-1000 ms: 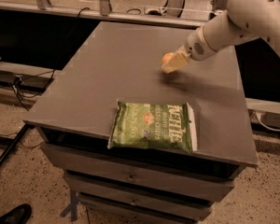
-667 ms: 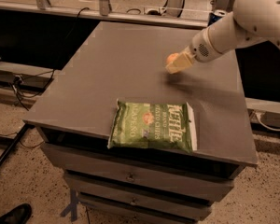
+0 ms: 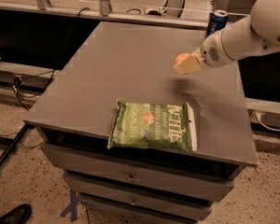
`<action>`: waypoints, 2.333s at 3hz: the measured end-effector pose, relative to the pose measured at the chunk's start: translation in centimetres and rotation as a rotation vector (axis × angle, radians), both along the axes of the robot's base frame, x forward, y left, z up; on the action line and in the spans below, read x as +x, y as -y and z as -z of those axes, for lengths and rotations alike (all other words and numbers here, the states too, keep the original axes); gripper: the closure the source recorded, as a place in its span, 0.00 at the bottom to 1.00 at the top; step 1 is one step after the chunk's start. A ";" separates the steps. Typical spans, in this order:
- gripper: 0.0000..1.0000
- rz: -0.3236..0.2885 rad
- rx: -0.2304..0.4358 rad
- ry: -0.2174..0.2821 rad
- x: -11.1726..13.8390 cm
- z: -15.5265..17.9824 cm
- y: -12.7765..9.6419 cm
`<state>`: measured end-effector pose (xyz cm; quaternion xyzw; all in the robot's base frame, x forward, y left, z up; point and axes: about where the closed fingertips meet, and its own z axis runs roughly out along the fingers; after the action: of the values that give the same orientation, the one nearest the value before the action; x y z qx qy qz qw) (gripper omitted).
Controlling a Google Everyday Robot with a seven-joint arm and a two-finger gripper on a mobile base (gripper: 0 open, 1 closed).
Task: Move orange near green jalapeno chip bag
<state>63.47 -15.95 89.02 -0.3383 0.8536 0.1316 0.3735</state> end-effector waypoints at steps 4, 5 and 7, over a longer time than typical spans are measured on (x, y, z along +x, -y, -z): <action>0.60 0.221 0.046 -0.101 -6.0 2.2 3.9; 0.38 0.175 0.090 -0.148 -6.2 3.9 1.3; 0.00 0.123 0.122 -0.186 -6.4 5.1 -1.4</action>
Offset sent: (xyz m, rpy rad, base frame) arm -0.0628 -0.0736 0.0009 -0.0150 0.0294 -0.2901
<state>57.06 -14.55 83.93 -0.2482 0.8942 0.1908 0.3199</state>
